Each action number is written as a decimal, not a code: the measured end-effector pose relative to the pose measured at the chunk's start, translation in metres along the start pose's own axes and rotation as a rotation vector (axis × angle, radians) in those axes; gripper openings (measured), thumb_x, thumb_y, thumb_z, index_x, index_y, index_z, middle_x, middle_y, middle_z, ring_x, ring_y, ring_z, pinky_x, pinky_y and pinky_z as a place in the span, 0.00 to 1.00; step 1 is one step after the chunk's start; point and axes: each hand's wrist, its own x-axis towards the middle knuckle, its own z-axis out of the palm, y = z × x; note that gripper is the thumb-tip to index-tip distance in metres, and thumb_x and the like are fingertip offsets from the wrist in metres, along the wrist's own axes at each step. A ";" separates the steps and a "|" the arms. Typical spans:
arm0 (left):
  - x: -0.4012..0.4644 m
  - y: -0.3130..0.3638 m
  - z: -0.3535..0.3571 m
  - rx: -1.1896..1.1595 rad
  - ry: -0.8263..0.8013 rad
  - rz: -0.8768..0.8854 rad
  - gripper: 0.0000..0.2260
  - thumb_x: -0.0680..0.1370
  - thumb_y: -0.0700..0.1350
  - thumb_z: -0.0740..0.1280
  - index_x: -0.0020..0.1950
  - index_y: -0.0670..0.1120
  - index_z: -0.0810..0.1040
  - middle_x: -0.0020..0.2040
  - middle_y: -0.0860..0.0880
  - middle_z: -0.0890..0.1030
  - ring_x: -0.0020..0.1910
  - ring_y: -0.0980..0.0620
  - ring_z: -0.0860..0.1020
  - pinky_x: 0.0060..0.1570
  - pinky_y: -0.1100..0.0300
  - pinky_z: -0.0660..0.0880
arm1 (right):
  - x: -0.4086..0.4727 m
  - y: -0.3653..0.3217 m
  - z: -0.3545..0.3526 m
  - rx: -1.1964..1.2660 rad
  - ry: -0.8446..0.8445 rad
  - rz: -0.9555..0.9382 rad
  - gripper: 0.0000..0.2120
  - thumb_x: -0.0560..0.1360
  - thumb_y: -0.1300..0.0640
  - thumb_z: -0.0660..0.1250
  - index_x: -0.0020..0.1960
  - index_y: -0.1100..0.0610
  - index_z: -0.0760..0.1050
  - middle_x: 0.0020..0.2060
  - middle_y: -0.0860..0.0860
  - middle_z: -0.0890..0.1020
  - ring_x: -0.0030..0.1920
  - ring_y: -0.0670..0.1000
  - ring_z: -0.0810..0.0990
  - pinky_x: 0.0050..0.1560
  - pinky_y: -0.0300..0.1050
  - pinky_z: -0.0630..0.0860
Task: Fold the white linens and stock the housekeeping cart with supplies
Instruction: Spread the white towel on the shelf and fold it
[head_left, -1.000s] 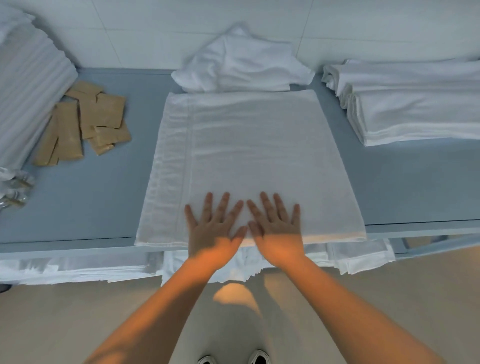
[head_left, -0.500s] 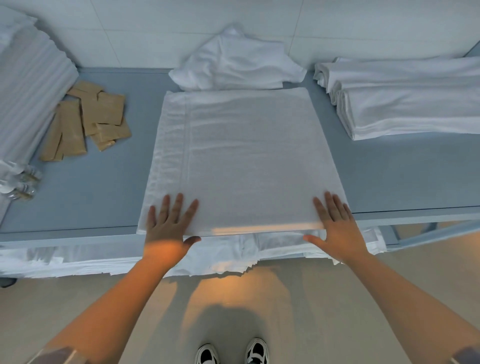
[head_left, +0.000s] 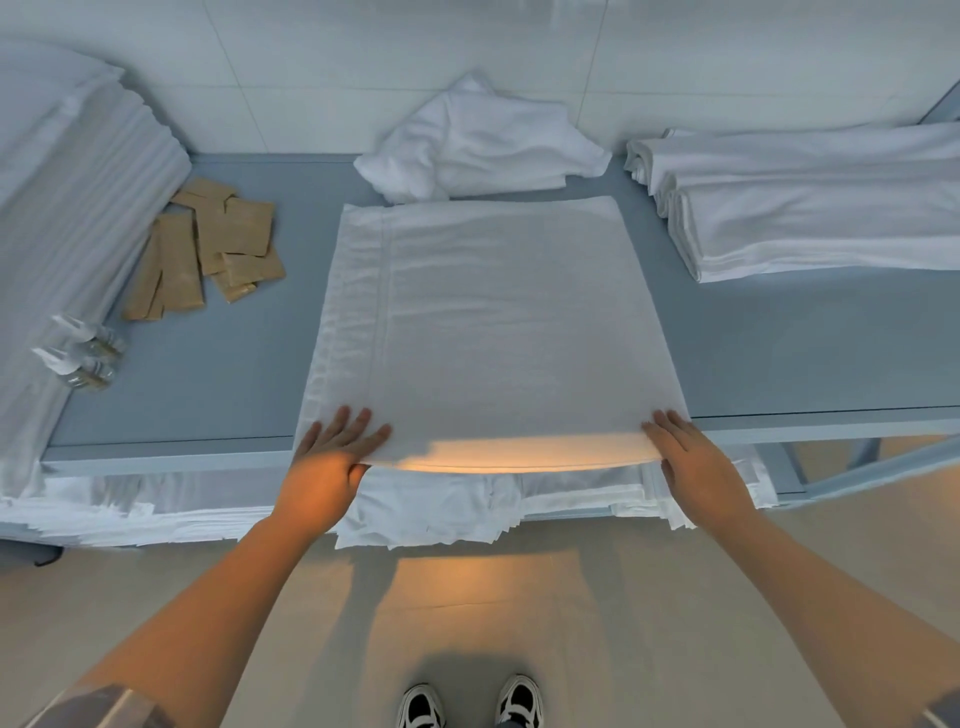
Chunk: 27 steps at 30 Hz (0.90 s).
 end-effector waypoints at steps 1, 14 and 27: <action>-0.004 0.000 -0.004 -0.037 0.026 0.007 0.18 0.79 0.40 0.62 0.68 0.49 0.75 0.71 0.47 0.70 0.74 0.45 0.63 0.72 0.47 0.58 | -0.004 -0.002 -0.003 0.036 -0.008 0.056 0.23 0.70 0.75 0.65 0.63 0.64 0.75 0.63 0.61 0.76 0.64 0.64 0.75 0.59 0.62 0.75; -0.053 0.037 -0.087 0.052 0.463 -0.075 0.08 0.80 0.49 0.65 0.43 0.47 0.78 0.32 0.52 0.76 0.32 0.47 0.74 0.26 0.59 0.64 | -0.045 -0.039 -0.087 0.319 0.414 0.307 0.08 0.78 0.66 0.62 0.55 0.62 0.77 0.48 0.55 0.82 0.47 0.59 0.79 0.48 0.48 0.73; -0.065 0.059 -0.152 0.228 0.698 0.135 0.26 0.82 0.60 0.50 0.37 0.45 0.76 0.28 0.49 0.74 0.24 0.45 0.72 0.24 0.61 0.60 | -0.020 -0.026 -0.153 0.471 0.596 0.328 0.10 0.78 0.53 0.57 0.53 0.57 0.73 0.42 0.50 0.76 0.41 0.53 0.71 0.43 0.45 0.65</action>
